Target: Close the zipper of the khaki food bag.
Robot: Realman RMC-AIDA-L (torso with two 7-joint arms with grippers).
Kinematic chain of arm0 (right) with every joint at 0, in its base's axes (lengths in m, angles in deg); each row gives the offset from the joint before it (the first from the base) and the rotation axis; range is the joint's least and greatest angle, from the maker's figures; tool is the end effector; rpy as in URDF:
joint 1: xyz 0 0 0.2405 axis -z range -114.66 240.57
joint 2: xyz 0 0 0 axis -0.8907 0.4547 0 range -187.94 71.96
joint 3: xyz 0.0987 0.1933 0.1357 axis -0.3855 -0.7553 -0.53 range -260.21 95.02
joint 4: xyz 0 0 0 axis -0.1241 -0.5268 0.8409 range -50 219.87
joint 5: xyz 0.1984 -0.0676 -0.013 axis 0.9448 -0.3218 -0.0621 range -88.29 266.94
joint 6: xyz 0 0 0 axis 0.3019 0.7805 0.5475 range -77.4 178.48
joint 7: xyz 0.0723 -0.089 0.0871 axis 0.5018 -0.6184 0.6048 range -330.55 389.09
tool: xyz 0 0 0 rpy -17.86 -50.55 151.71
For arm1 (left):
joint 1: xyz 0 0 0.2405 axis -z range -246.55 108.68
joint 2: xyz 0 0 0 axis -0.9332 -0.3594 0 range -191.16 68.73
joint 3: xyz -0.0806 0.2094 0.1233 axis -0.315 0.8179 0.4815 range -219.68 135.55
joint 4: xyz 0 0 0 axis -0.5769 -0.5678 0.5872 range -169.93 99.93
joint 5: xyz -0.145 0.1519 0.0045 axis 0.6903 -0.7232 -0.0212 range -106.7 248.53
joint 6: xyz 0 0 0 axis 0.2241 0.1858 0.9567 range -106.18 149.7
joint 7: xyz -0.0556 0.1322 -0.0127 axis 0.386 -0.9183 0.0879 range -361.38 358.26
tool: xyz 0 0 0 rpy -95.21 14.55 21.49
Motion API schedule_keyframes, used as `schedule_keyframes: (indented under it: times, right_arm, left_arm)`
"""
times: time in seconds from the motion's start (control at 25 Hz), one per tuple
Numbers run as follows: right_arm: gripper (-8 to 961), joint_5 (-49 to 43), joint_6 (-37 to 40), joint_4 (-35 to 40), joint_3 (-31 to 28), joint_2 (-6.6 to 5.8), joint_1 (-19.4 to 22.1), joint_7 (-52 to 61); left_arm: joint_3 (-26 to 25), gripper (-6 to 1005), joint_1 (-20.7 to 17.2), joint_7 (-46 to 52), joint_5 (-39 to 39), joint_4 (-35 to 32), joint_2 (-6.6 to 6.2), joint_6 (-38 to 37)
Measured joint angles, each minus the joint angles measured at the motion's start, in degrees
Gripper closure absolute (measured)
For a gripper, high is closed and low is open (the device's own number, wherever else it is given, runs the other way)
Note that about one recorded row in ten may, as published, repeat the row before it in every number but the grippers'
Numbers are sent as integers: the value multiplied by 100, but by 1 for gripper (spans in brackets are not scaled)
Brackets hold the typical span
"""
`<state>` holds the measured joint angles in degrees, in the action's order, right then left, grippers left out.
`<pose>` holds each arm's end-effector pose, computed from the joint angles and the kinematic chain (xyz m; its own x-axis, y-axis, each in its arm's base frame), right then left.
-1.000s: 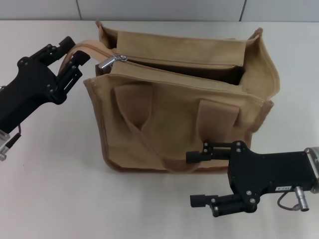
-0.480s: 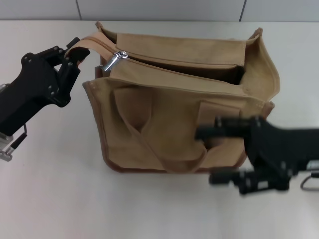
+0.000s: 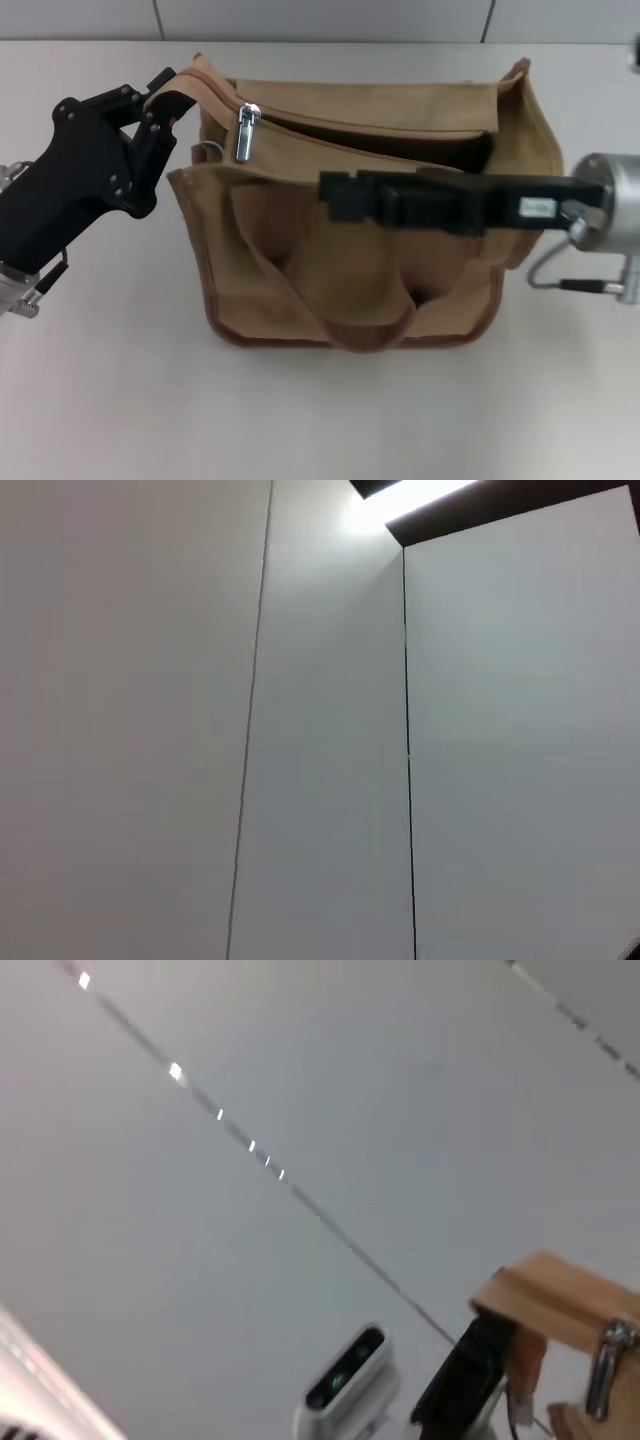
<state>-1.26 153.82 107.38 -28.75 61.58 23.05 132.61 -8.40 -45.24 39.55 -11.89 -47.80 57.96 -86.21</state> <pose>0.1649 0.3154 -0.0311 0.4422 -0.7148 -0.5418 -0.4491 -0.6993 0.5561 -0.2597 0.2698 0.0119 0.4202 -0.1971 0.8858 0.4213 -0.8222 -0.3828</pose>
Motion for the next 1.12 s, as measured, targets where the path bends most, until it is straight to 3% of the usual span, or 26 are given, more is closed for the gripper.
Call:
schedule_keyframes:
  times: [0.48,0.76,0.92,1.12]
  right_arm:
    - [195,591,-412,-307,35,4,-78,353]
    - [196,595,-305,138,-20,-86,-115,2277]
    - [196,596,-291,372,11,-205,-248,3819]
    - [196,560,-430,372,63,-209,-424,4413]
  left_arm:
    - [141,967,169,-252,-26,116,0,-103]
    - [150,966,278,-238,-31,187,0,-112]
    - [152,965,325,-240,-34,245,0,-90]
    - [167,964,327,-246,-33,282,0,-69]
